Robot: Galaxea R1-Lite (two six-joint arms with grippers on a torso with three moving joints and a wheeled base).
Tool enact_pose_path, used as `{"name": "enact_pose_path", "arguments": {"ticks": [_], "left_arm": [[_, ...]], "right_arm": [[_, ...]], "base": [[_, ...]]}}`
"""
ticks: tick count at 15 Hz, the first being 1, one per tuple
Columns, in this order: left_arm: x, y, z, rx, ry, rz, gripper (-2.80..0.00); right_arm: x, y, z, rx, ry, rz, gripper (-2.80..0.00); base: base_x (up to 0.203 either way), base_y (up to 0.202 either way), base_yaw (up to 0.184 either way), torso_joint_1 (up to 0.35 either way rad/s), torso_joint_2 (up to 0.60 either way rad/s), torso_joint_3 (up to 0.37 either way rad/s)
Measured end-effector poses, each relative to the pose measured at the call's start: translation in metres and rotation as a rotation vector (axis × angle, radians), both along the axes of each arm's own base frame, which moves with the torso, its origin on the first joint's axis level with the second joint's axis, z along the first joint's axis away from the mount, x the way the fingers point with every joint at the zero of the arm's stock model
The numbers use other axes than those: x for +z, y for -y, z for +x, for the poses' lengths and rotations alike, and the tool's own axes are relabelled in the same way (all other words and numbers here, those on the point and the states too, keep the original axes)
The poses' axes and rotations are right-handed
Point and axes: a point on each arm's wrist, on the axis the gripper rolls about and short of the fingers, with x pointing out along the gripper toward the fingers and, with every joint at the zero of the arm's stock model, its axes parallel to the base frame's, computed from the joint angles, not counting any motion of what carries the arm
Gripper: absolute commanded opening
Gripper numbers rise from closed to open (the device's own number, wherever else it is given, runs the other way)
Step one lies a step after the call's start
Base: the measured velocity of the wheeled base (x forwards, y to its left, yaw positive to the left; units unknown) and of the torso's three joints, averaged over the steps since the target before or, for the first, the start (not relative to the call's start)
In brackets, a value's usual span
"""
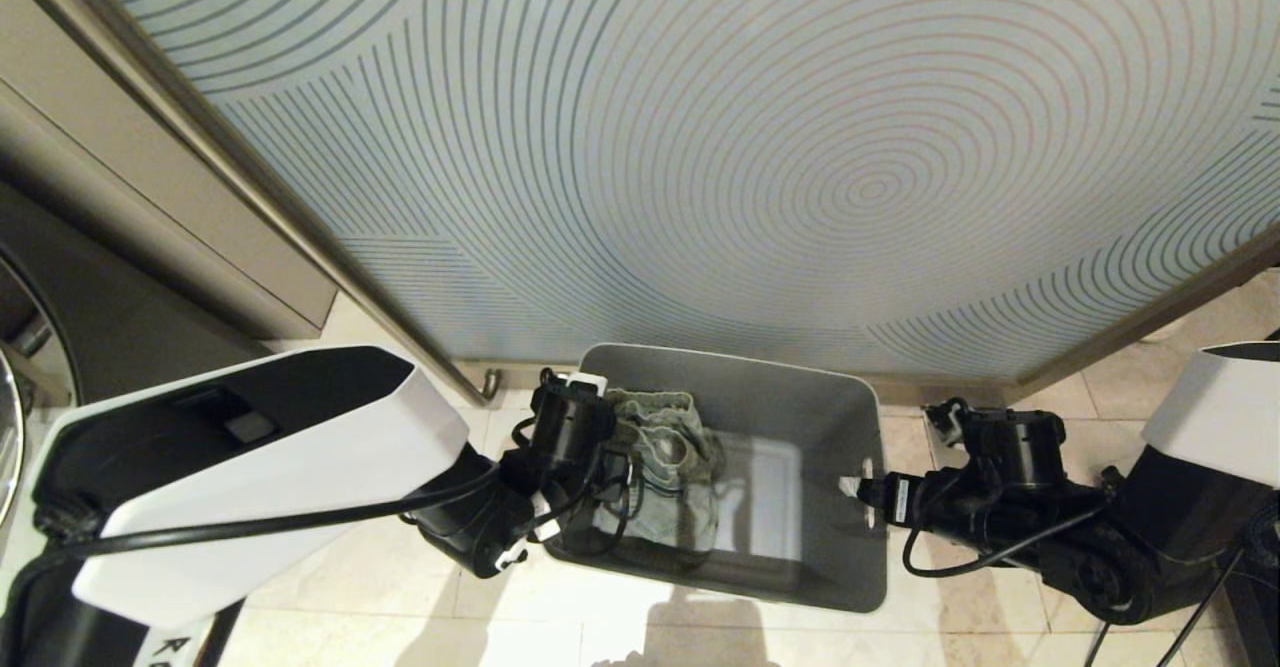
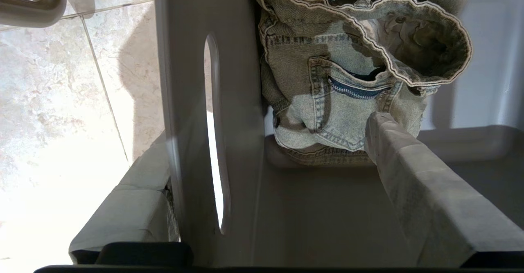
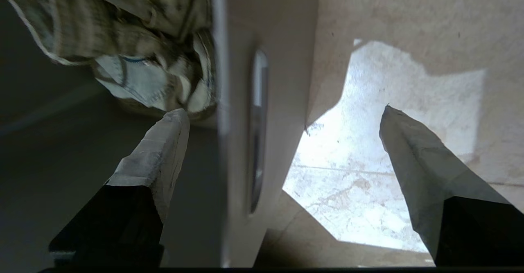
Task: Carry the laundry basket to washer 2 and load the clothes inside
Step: Pick up the clothes basket and put it beside the washing machine
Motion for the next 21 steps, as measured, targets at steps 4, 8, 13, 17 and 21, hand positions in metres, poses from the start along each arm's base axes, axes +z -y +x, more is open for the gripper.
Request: {"name": "enact_pose_path", "arguments": {"ticks": [4,8,13,17,21], "left_arm": [[-0.001,0.001,0.003,0.018,0.010,0.010,0.00],[0.003,0.001,0.003,0.022,0.018,0.008,0.00],[0.004,0.000,0.003,0.053,0.033,0.023,0.00],[0.002,0.000,0.003,0.056,0.039,0.068,0.00],[0.001,-0.001,0.007,0.020,0.033,0.169,0.00]], "right_arm": [[-0.010,-0.001,0.003,0.001,-0.012,-0.002,0.00],[-0.014,-0.001,0.003,0.000,-0.021,-0.003,0.00],[-0.014,-0.001,0.004,0.000,-0.022,-0.003,0.00],[-0.015,-0.001,0.003,0.000,-0.026,-0.003,0.00],[-0.016,0.000,0.003,-0.001,-0.029,-0.005,0.00]], "base": [[0.000,0.000,0.000,0.000,0.00,0.000],[0.000,0.000,0.000,0.000,0.00,0.000],[0.000,0.000,0.000,0.000,0.00,0.000],[0.000,0.000,0.000,0.000,0.00,0.000],[0.000,0.000,0.000,0.000,0.00,0.000]]}}
